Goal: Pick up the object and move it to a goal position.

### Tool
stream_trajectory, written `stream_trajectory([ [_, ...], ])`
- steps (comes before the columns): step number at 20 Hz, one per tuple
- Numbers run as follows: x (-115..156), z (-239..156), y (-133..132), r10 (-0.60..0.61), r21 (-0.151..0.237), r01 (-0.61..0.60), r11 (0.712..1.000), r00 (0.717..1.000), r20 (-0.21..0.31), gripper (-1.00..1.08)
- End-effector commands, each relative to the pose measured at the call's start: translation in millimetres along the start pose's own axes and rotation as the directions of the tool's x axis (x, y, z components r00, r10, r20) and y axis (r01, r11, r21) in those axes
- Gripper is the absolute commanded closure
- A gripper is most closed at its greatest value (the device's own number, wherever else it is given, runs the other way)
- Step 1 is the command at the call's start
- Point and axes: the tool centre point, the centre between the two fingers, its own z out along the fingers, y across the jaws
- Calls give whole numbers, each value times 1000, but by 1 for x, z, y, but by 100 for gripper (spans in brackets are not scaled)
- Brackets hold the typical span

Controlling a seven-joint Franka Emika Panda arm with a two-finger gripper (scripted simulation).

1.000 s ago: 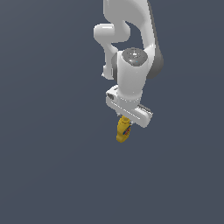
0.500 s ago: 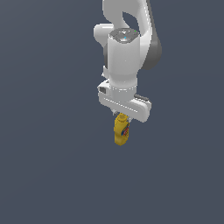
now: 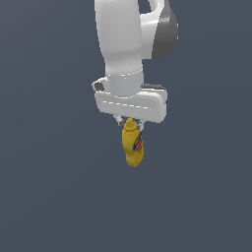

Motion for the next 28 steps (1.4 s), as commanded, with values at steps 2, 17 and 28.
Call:
stream_trajectory([
  [2,17,-28,-3,-43,49,45,998,998,-37,108],
  [17,75,-129,-2,-201,225,236,945,965,-169,108],
  [28,110,-206,5,-292,333,376,865,916,-276,108],
])
